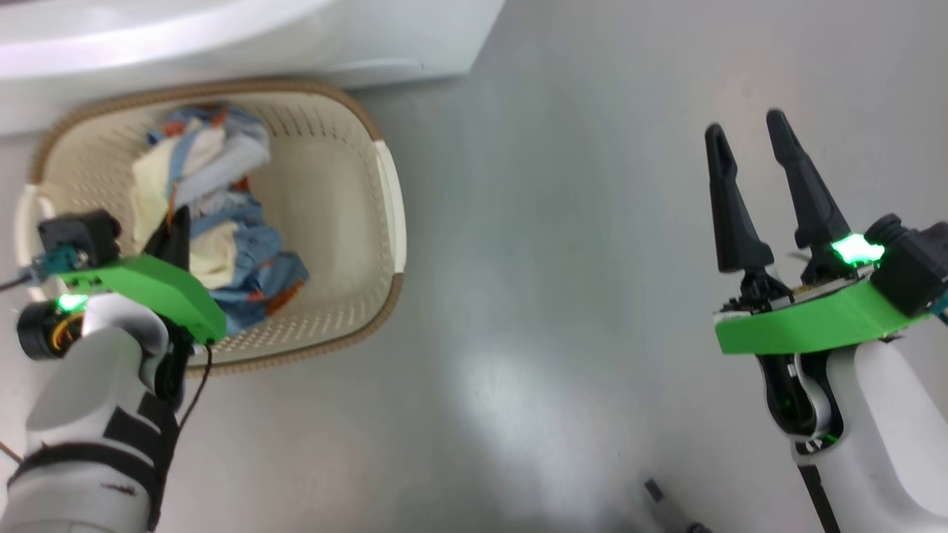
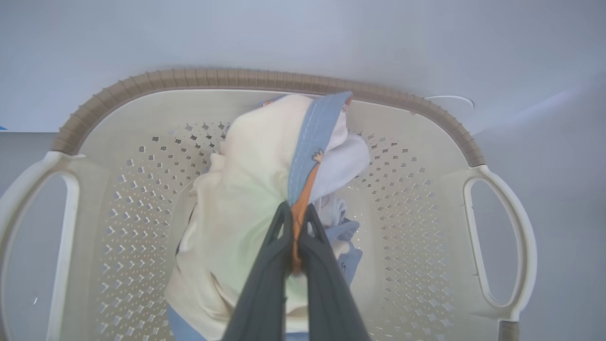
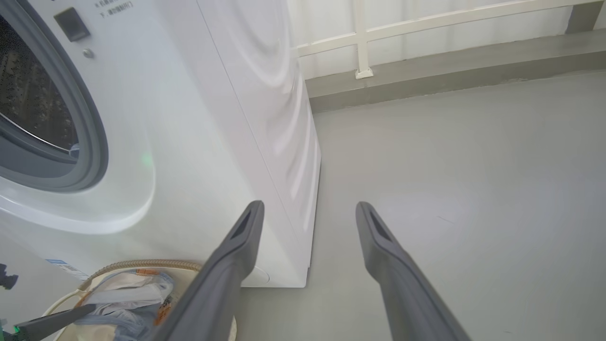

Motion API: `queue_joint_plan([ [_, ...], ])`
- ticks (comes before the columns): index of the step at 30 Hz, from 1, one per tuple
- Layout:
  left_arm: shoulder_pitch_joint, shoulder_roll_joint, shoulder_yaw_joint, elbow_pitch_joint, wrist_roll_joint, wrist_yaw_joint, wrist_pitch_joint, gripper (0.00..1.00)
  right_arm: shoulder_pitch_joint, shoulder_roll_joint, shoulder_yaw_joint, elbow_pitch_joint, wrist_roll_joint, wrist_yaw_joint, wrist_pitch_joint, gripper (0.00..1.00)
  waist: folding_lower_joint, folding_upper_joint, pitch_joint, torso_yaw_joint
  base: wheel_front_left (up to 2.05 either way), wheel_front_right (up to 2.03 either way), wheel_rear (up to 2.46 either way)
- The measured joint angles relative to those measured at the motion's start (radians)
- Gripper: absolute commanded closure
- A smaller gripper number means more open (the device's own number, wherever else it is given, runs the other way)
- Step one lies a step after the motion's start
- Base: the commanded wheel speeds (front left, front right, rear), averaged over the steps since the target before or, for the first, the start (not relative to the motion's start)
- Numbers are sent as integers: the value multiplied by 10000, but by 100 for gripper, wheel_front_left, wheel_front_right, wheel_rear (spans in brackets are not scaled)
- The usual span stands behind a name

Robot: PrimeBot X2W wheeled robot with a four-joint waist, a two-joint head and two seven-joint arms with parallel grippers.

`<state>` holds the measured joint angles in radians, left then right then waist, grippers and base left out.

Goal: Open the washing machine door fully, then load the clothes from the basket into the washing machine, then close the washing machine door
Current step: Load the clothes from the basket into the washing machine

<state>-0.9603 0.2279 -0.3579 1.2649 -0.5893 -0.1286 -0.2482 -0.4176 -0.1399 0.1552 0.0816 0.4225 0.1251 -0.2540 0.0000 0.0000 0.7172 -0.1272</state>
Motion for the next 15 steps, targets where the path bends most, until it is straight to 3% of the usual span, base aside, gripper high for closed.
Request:
queue_joint_plan([
  [15,2609,23,732,-2700,953,0,-27,100,1663,-364,-79,479,171,0,0,0,0,0,-2643,399,0,0,0],
])
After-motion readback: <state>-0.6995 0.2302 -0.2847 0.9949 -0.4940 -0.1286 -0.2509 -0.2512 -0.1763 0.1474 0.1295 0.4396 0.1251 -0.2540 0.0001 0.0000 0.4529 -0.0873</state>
